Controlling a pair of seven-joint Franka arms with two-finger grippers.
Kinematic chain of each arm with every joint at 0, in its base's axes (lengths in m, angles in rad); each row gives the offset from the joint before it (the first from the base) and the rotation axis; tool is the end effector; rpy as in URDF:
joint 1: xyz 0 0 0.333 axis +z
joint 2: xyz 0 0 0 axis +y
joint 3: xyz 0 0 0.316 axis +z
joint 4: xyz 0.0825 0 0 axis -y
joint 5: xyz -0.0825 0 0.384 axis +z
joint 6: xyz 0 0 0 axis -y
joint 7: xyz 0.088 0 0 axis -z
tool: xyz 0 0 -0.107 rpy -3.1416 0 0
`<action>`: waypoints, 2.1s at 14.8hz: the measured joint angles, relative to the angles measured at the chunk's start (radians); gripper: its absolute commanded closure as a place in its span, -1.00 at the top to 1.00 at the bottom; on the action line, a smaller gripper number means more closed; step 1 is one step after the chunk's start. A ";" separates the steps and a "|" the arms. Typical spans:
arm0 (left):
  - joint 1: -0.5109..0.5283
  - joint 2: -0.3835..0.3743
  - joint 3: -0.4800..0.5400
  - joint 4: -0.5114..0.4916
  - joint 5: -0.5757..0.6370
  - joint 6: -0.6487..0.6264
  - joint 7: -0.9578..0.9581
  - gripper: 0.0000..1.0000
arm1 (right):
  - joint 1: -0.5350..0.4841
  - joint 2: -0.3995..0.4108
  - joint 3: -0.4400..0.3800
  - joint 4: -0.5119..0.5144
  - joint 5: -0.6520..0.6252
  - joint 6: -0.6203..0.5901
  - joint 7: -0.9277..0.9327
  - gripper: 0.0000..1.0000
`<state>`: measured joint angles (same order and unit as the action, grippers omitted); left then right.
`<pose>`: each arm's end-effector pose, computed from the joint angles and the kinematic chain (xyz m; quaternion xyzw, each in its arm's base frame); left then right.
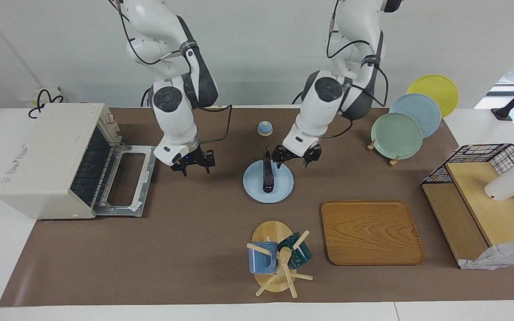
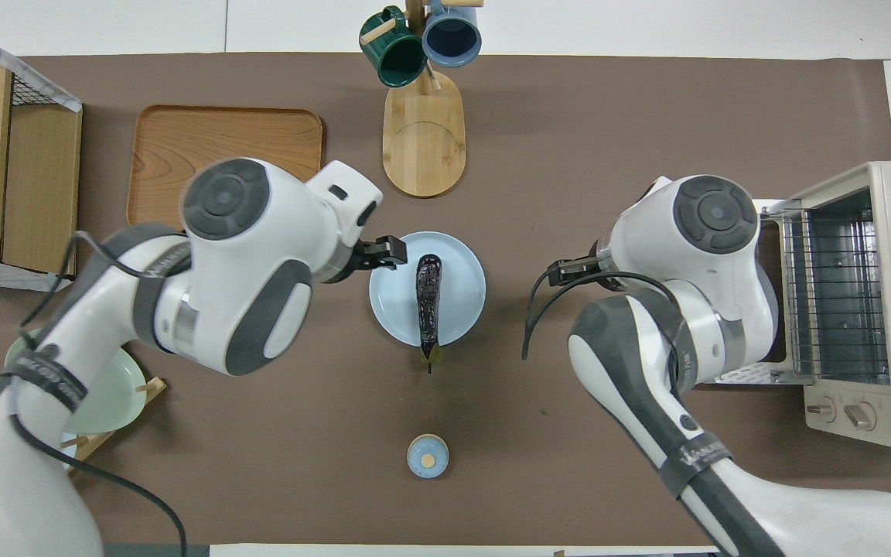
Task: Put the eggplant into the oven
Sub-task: 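Grasp the eggplant with the right gripper while the left gripper releases it, then carry the held eggplant with the right gripper toward the open oven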
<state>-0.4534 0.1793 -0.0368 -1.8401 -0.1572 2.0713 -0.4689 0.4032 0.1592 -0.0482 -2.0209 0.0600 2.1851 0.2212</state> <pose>0.5375 -0.2948 0.4354 0.9967 0.0256 -0.0108 0.0768 0.5449 0.2051 0.3734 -0.9985 -0.0500 0.0034 0.0206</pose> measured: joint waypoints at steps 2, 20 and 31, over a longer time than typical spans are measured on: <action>0.100 -0.036 0.003 0.037 0.000 -0.089 0.089 1.00 | 0.090 0.035 0.001 0.068 0.000 -0.017 0.121 1.00; 0.338 -0.235 -0.001 0.105 0.109 -0.495 0.387 1.00 | 0.469 0.488 -0.006 0.545 -0.201 0.033 0.543 -0.64; 0.338 -0.225 0.001 0.184 0.109 -0.562 0.387 1.00 | 0.468 0.495 -0.011 0.532 -0.210 0.029 0.534 -1.00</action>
<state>-0.1157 -0.0457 -0.0356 -1.6563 -0.0478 1.5093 -0.0816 0.8715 0.6545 -0.0594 -1.4893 -0.1498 2.2142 0.7553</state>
